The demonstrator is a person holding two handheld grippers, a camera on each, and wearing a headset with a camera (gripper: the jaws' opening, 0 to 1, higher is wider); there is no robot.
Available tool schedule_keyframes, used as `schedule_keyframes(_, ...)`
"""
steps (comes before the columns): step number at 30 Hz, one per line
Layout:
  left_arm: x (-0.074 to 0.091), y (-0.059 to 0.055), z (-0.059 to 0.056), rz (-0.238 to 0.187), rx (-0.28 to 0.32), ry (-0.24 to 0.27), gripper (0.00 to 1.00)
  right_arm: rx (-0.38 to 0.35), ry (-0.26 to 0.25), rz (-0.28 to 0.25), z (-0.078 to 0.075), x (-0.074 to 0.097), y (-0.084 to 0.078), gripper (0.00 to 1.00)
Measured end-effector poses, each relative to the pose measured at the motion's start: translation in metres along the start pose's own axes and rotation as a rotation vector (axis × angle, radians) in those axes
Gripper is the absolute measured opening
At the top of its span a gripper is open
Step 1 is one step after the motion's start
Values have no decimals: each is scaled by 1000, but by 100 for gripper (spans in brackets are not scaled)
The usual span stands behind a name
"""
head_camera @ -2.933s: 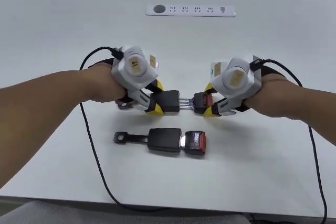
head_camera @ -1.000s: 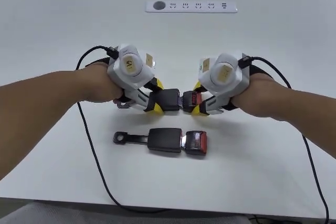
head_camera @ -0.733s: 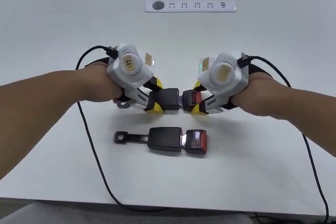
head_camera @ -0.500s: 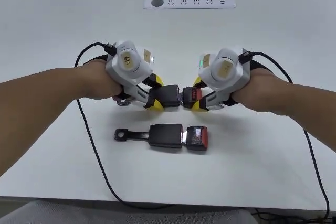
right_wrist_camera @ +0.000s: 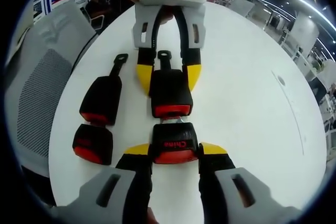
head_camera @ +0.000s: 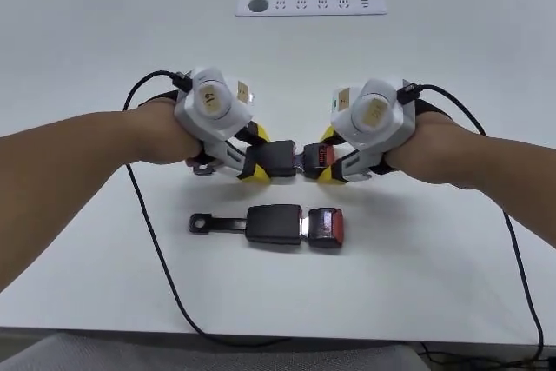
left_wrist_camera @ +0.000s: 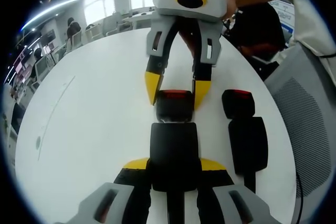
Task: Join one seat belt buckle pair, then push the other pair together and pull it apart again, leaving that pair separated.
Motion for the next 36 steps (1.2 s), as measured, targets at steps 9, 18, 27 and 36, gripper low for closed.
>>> schedule_keyframes(9,2,6,-5,6,-4,-3,33,-38,-7,-29,-5,5,-9,34)
schedule_keyframes(18,-1,0,0,7,-5,-3,33,-27,1,-31,-1,10,-15,33)
schedule_keyframes(27,1,4,-3,6,-5,-2,33,-34,-6,-15,-2,22,-33,33)
schedule_keyframes(36,-1,0,1,7,-4,-1,34,-61,-25,7,-2,37,-66,34)
Point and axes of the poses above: the centre of the closed fingertips' face, and the gripper's own axes: x roughly backward along the fingers, z roughly to its left, y roughly out of its top, the point moved 8 cm from there along x, roughly backward along the fingers, and after that the axes turned 6 degrees about z, right-handed, at the moved point
